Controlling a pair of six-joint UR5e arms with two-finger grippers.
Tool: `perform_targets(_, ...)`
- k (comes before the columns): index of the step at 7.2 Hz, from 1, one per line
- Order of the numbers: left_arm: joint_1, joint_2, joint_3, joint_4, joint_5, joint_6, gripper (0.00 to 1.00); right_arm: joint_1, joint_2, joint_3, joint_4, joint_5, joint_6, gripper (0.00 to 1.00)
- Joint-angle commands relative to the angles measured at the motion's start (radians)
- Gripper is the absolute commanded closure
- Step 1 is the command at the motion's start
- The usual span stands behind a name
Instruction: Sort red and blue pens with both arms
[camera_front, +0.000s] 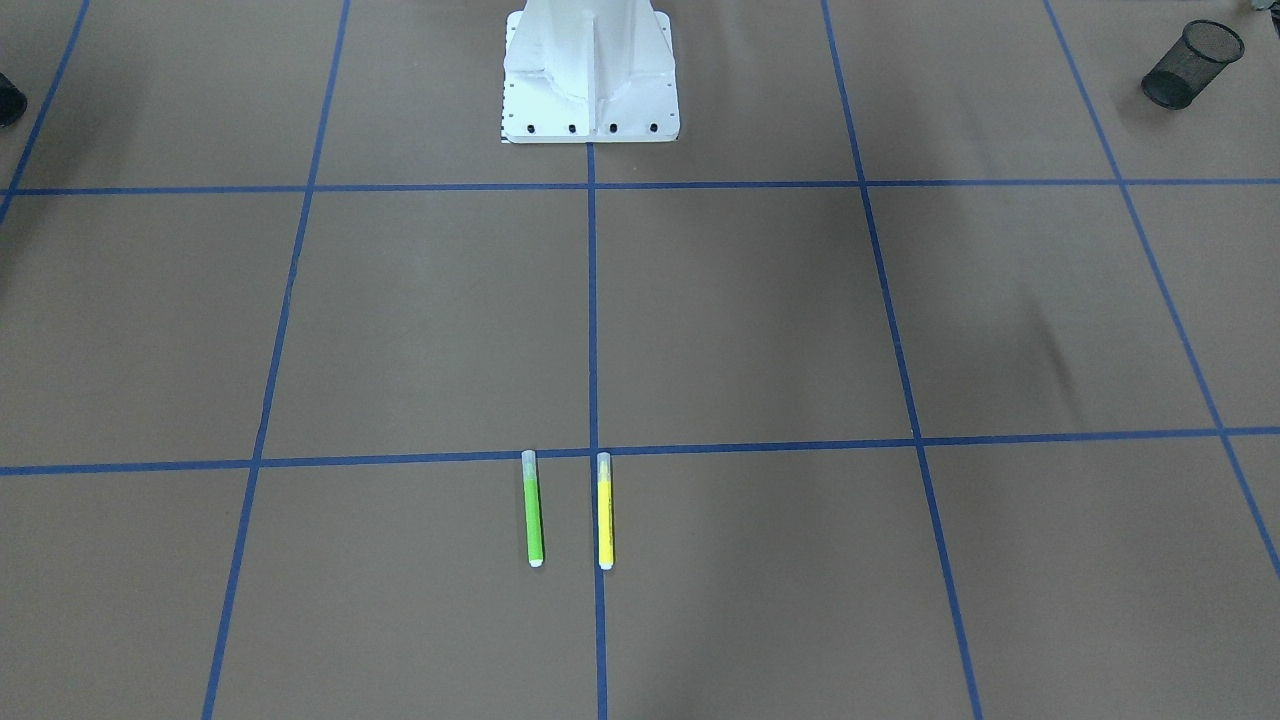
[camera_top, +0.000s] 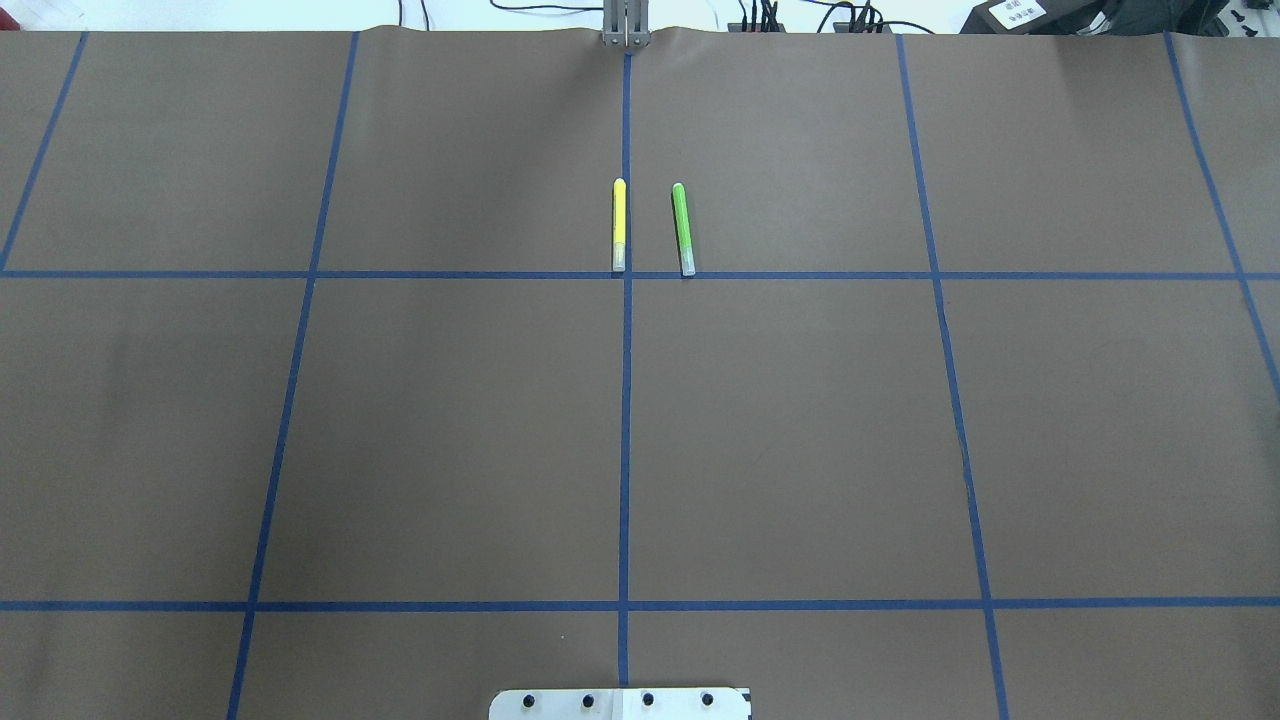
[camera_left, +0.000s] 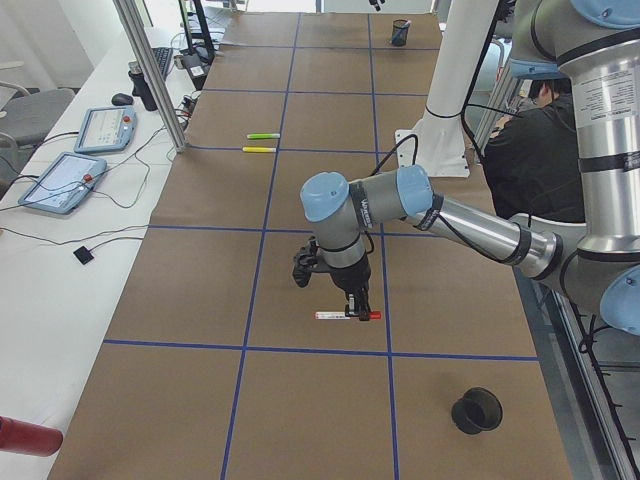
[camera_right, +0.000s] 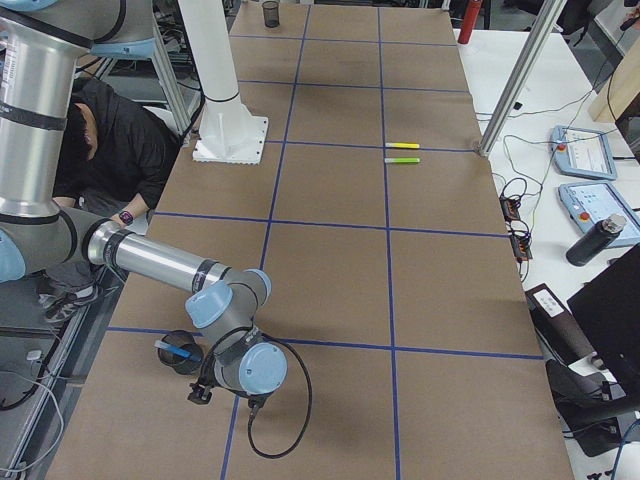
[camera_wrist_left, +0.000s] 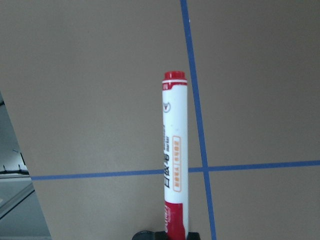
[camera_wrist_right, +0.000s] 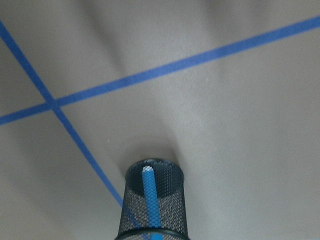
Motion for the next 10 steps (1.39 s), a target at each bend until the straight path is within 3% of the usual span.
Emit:
perform_targets(1,-0.055,0.108,0.018,0.023,0.0,0.001,1.0,0.003,0.005,-0.002,0.197,0.009,0.074,0.0)
perform_targets(3,-0.222,0.165,0.012,0.177,0.002,0.01,1.0,0.003,0.011,0.033,0.355,0.014,0.185,0.0)
perform_targets(5,-0.307,0.23,0.092,0.222,0.0,0.045,1.0,0.003,0.045,0.024,0.484,0.05,0.225,0.0)
perform_targets(7,-0.441,0.233,0.18,0.288,0.0,0.045,1.0,0.003,0.117,0.035,0.514,0.108,0.304,0.0)
perform_targets(10,-0.519,0.27,0.263,0.385,-0.028,0.045,1.0,0.0,0.18,0.034,0.516,0.15,0.372,0.0)
